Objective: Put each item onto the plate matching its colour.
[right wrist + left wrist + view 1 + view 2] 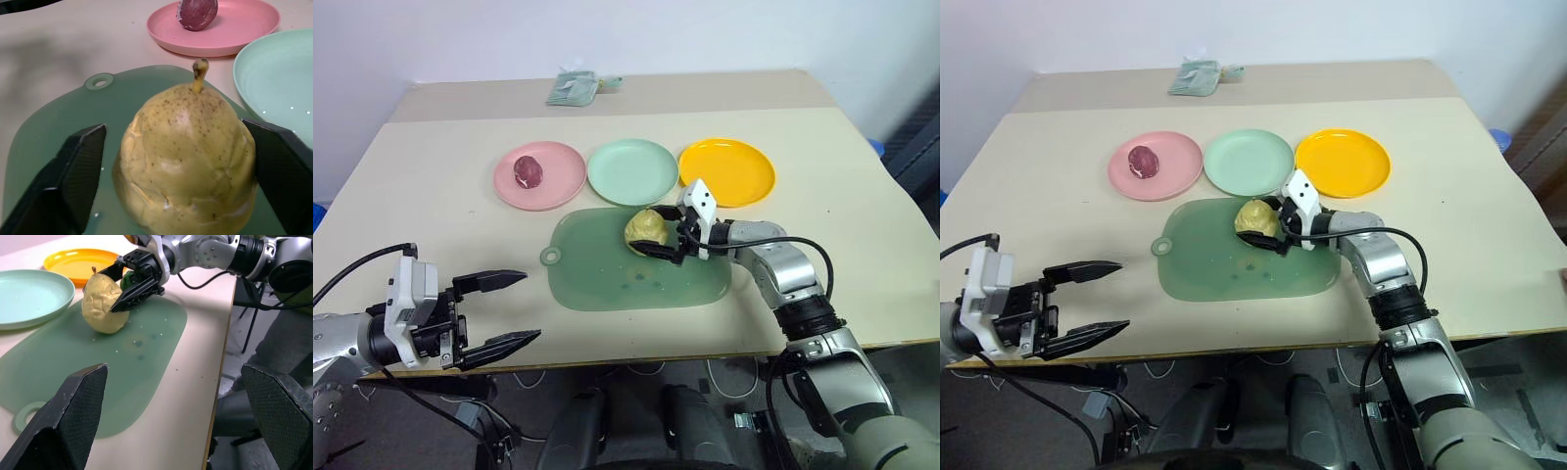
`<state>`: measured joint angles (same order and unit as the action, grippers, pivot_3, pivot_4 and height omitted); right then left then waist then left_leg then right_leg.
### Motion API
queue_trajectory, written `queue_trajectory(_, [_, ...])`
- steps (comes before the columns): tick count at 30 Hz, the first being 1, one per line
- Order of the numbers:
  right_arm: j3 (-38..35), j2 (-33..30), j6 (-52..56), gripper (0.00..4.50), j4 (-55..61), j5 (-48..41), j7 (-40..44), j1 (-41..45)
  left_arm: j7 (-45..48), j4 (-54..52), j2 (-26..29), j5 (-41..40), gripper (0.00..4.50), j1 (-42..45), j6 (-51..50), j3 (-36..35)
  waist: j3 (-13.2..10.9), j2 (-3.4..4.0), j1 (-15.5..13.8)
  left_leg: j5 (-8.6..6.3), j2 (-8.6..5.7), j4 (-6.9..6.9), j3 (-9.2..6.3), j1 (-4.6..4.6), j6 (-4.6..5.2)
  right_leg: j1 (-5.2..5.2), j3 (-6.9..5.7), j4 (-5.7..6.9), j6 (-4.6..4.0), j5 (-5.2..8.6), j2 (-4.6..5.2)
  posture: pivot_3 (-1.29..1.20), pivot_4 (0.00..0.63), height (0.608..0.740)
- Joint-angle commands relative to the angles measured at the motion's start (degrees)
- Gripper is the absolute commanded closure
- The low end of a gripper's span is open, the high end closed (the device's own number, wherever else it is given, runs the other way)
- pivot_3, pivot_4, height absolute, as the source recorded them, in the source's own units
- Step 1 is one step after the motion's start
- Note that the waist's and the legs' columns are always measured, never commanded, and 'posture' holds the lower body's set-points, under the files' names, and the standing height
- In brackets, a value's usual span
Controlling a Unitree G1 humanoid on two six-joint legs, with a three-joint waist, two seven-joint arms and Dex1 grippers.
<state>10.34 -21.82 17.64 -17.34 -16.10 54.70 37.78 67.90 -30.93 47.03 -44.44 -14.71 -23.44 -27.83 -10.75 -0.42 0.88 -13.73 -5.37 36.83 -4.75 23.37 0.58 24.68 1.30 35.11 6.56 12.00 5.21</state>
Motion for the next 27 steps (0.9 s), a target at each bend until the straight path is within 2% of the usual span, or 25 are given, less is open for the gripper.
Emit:
queue_trajectory(1, [-0.6, 0.5, -1.7, 1.64, 0.0, 0.5, 0.8, 1.2, -0.6, -2.1, -0.2, -0.6, 0.00, -0.3, 1.0, -0.4, 0.0, 0.00, 0.0, 0.00, 0.00, 0.00, 0.00, 0.00, -0.01, 0.00, 0.00, 0.00, 0.00, 0.00, -0.03, 0.00, 0.150, 0.740])
queue_trajectory(6, [-1.7, -0.2, -2.7, 1.67, 1.1, 0.9, 0.8, 1.1, -1.5, -2.6, -0.9, -0.2, 0.00, -0.8, 1.4, -0.1, 0.0, 0.00, 0.0, -0.01, 0.01, 0.00, 0.00, 0.00, -0.01, 0.01, 0.01, 0.00, 0.00, 0.00, -0.10, 0.00, 0.150, 0.740])
queue_trajectory(11, [-8.9, -1.4, -0.5, 1.67, 3.4, -3.6, -1.1, 6.0, -2.9, -3.1, -2.4, -0.1, 0.00, -0.8, 1.8, 0.8, 0.0, 0.07, -0.1, -0.01, 0.00, 0.00, 0.01, 0.00, -0.01, 0.01, 0.03, 0.00, 0.00, 0.00, -0.09, 0.00, 0.150, 0.740])
queue_trajectory(15, [-13.8, -3.9, -8.0, 1.67, -11.5, -0.1, -7.1, 16.2, -4.5, -3.6, -3.6, 0.4, 0.00, -0.1, 2.2, 2.6, -0.1, 0.13, 0.0, -0.01, 0.01, 0.00, 0.04, 0.01, -0.04, 0.06, 0.05, 0.01, -0.03, -0.02, -0.10, 0.00, 0.150, 0.740])
queue_trajectory(22, [-15.1, -5.3, -25.1, 1.67, -44.8, 7.2, -13.4, 28.2, -9.2, -5.1, -4.3, -0.4, 0.00, 3.2, 1.2, 5.4, 0.0, 0.04, 0.2, -0.01, 0.06, -0.15, 0.08, -0.02, -0.08, 0.05, 0.05, -0.06, -0.08, -0.01, -0.16, 0.00, 0.150, 0.740])
queue_trajectory(27, [-15.2, -3.9, -28.7, 1.67, -55.1, 10.7, -19.3, 30.2, -11.9, -6.8, -4.0, -2.1, 0.00, 4.6, -0.4, 5.7, -0.1, 0.10, 0.6, 0.06, 0.06, -0.31, 0.14, -0.02, -0.16, 0.17, 0.16, -0.05, -0.10, -0.02, -0.17, 0.00, 0.150, 0.740])
